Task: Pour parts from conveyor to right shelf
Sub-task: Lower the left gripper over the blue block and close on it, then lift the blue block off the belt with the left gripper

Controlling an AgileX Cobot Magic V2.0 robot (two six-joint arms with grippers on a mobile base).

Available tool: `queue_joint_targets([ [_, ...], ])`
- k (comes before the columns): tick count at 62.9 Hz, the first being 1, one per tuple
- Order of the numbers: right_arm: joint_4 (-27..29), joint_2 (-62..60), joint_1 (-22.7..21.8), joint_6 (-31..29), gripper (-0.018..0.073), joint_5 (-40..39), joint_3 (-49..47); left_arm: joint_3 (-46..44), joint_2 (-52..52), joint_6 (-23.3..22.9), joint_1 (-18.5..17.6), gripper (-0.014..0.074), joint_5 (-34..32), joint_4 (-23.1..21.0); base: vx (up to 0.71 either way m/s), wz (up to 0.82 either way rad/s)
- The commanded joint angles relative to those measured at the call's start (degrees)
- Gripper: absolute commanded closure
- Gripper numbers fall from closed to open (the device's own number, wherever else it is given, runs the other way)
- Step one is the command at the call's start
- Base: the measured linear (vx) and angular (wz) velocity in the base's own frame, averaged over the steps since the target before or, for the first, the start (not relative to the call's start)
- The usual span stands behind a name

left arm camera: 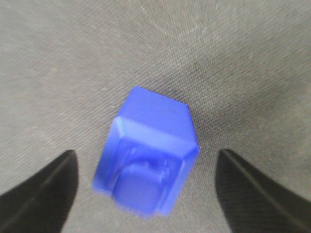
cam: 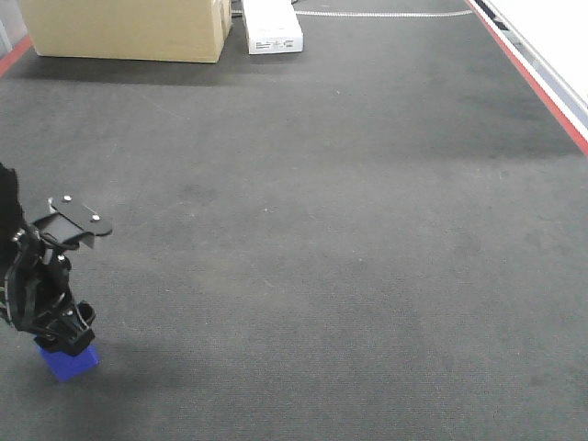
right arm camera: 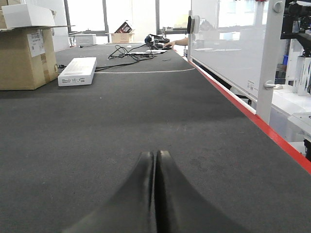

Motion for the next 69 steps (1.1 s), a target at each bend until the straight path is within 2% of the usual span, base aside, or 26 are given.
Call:
queue_joint_targets([
  [1, 0.0, -1.0, -0.2, -0.5, 0.0568, -4.2, 0.9, -1.5, -0.4, 1.0, -0.5, 0.0107, -0.8, 0.1, 0.00, 0.00],
  [9, 0.0, -1.0, -0.2, -0.5, 0.0568, -4.2, 0.9, -1.5, 0.9, 1.0, -0.5, 0.0166, -0.8, 0.1, 0.00, 0.00],
  [14, 0.0, -1.0, -0.2, -0.5, 0.0568, -4.2, 0.9, -1.5, 1.3, 1.0, -0.5, 0.0242, -0.6, 0.1, 0.00, 0.00],
  [26, 0.0, -1.0, -0.2, -0.5, 0.0568, -4.1, 0.9, -1.6, 0.6, 0.5, -0.5, 0.0573, -0.1, -0.2, 0.00, 0.00],
  [28, 0.0, -1.0, -0.2, -0.5, 0.0568, -4.1, 0.9, -1.6, 0.2, 0.0, -0.5, 0.0606, 0.0, -0.2, 0.00, 0.00],
  [47, 0.0, -1.0, -0.2, -0.5, 0.0568, -4.1, 0.9, -1.5, -12.1, -9.4, -0.5, 0.0603, -1.4, -0.2, 0.00, 0.00],
  [58, 0.0, -1.0, -0.2, -0.5, 0.0568, -4.1, 0.9, 0.5, -23.3, -10.7, -0.5, 0.0603, -10.1, -3.7, 0.00, 0.00],
  [69, 0.0, -1.0, -0.2, -0.5, 0.0568, -4.1, 0.9, 9.3, -36.5, -12.8, -0.5, 0.0603, -20.3, -5.2, 0.00, 0.00],
])
